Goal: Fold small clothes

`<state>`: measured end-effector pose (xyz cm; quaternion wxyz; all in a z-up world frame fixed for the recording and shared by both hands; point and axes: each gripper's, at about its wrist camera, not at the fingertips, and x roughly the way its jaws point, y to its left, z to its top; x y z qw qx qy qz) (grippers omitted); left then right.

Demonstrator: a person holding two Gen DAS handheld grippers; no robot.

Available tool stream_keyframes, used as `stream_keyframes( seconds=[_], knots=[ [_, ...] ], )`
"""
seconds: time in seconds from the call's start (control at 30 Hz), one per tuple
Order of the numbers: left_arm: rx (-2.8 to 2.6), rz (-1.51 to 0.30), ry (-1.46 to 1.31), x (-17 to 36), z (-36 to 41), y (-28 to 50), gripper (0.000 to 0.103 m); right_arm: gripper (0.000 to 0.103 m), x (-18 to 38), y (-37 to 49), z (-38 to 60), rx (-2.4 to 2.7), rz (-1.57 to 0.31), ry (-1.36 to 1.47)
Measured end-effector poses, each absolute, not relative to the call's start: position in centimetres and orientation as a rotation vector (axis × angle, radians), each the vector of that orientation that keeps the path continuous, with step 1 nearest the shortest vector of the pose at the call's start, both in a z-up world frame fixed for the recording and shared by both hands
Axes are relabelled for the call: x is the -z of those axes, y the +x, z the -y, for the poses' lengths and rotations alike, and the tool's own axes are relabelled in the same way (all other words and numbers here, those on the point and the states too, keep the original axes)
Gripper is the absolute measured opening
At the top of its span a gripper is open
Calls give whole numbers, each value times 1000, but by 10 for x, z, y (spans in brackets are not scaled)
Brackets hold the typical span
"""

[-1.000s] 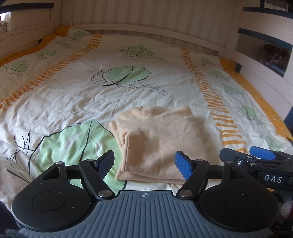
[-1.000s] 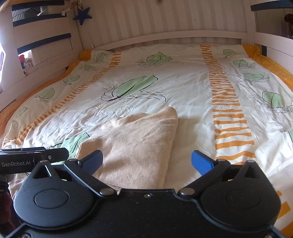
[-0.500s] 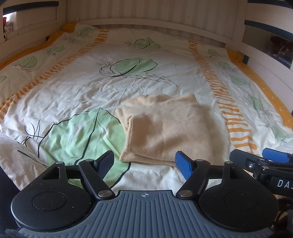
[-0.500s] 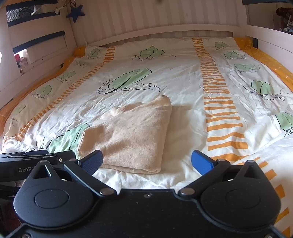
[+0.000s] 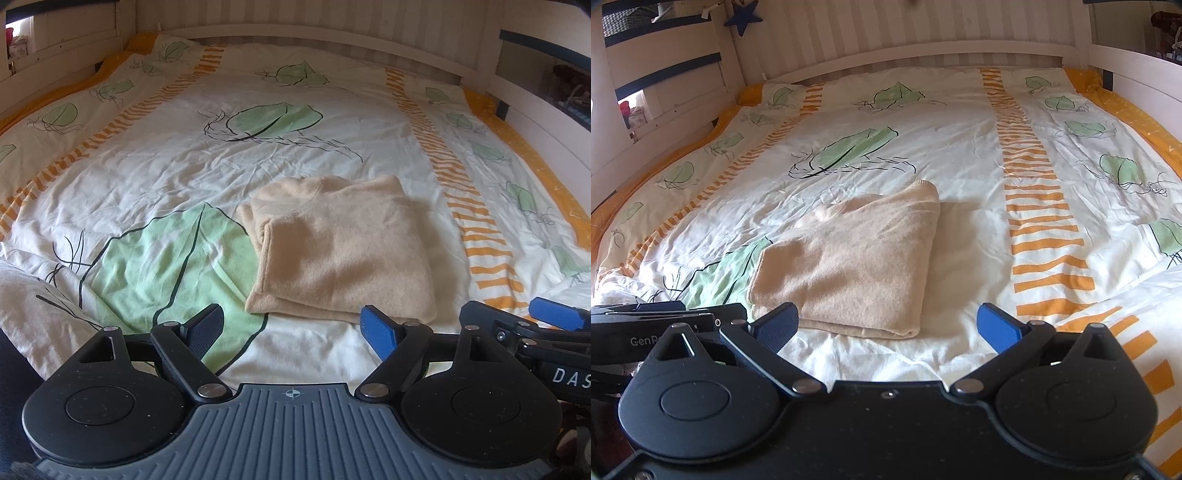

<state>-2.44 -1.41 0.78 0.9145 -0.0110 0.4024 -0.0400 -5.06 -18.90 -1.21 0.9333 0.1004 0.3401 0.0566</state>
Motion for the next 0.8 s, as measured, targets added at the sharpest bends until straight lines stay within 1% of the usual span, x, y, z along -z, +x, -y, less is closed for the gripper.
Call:
stream_keyframes(
  seconds=[0.27,0.8],
  knots=[
    [54,-855,20,-3,17,-19,81,103,13,-48,189,-116,-705,209],
    [55,-897,2,7,13,-9,80,103,22,-35,187,-111,-750,218]
  ],
)
